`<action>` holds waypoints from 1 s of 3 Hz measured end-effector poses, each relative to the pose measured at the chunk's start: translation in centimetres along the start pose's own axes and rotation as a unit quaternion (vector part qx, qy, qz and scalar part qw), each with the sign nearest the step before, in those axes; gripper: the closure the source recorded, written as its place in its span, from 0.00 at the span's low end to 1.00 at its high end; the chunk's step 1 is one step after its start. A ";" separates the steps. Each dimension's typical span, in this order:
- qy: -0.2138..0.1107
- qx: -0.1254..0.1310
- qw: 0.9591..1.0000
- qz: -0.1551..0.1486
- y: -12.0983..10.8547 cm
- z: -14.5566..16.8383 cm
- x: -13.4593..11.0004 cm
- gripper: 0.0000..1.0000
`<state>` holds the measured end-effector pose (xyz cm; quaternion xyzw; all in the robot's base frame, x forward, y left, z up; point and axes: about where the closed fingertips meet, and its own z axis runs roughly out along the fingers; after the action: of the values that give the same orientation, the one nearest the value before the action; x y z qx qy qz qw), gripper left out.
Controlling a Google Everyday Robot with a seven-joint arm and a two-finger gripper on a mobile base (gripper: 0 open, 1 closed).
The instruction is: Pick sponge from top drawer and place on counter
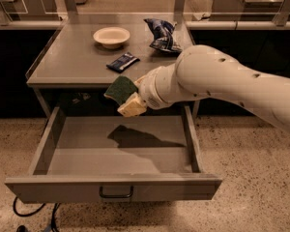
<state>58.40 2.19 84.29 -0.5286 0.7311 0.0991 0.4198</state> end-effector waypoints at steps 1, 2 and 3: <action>0.000 0.026 1.000 -0.010 -3.5 -2.3 -3.5 1.00; 0.008 0.076 0.997 -0.017 -9.9 -5.8 -8.0 1.00; 0.009 0.117 0.993 -0.014 -15.6 -7.6 -10.9 1.00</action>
Offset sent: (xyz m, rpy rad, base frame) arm 0.1266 -0.0422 0.2506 -0.0442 -0.2571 -0.1909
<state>68.87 -1.34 101.52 -0.4867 0.7341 0.0024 0.4735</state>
